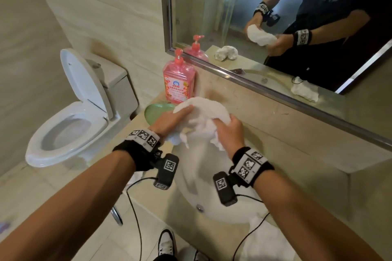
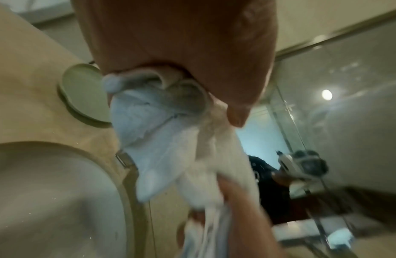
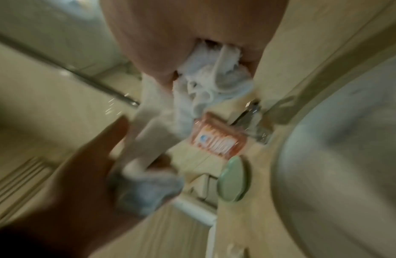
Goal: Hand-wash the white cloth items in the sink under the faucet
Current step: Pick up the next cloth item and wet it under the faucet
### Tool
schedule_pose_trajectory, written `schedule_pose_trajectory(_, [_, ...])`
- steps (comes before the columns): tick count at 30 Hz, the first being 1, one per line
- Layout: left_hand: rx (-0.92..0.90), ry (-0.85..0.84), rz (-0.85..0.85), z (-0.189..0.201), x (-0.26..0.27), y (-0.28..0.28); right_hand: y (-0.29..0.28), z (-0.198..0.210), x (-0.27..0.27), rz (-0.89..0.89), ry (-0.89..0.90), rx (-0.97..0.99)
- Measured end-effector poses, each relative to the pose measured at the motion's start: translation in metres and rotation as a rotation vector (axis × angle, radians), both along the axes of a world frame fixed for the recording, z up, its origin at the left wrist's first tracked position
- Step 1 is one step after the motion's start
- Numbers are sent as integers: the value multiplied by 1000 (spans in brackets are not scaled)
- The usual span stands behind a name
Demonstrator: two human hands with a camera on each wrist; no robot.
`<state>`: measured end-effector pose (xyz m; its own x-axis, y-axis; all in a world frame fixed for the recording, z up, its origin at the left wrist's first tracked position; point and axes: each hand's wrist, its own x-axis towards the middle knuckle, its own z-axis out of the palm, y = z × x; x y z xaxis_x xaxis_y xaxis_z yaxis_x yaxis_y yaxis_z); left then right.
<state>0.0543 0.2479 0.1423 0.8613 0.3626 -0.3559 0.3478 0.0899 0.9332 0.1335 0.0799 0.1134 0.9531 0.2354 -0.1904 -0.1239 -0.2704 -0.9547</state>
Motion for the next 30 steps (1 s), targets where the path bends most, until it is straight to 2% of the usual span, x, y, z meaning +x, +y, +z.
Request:
schedule_pose_trajectory(3, [-38,13,28,4,11,-25,32,9,-22,40,-54,56])
schedule_pose_trajectory(5, [-100,11,-7,4,12,-33,42,16,-16,-17,-12,83])
schedule_pose_trajectory(7, [-40,47,-70,9,10,-34,44,16,-12,-56,34,57])
schedule_pose_trajectory(10, [-63,25,34,13,12,-32,48,10,-23,-1,-40,69])
schedule_pose_trajectory(12, [-133,52,18,17,11,-34,45,7,-17,24,-53,14])
schedule_pose_trajectory(13, [-115,85,-53,18,9,-33,40,9,-10,47,-46,-65])
schedule_pose_trajectory(14, [11,114,-151,19,6,-30,34,10,1,104,-46,-156])
schedule_pose_trajectory(17, [712,241,-504,19,-1,-8,13,12,19,391,-104,-418])
schedule_pose_trajectory(19, [1133,315,-596,15,-4,5,2,17,24,558,-114,-522])
schedule_pose_trajectory(20, [1268,333,-584,10,-5,10,-3,19,27,641,-148,-557])
schedule_pose_trajectory(22, [1318,365,-549,1,-7,22,-12,17,31,824,-324,-663])
schedule_pose_trajectory(24, [1212,353,-596,-4,-10,30,-16,16,28,938,-526,-790])
schedule_pose_trajectory(26, [1198,244,-661,-4,-11,34,-20,17,25,978,-635,-859])
schedule_pose_trajectory(28, [1239,115,-707,-1,-13,35,-25,21,23,971,-662,-882])
schedule_pose_trajectory(30, [1246,37,-724,1,-14,37,-27,25,23,927,-697,-808])
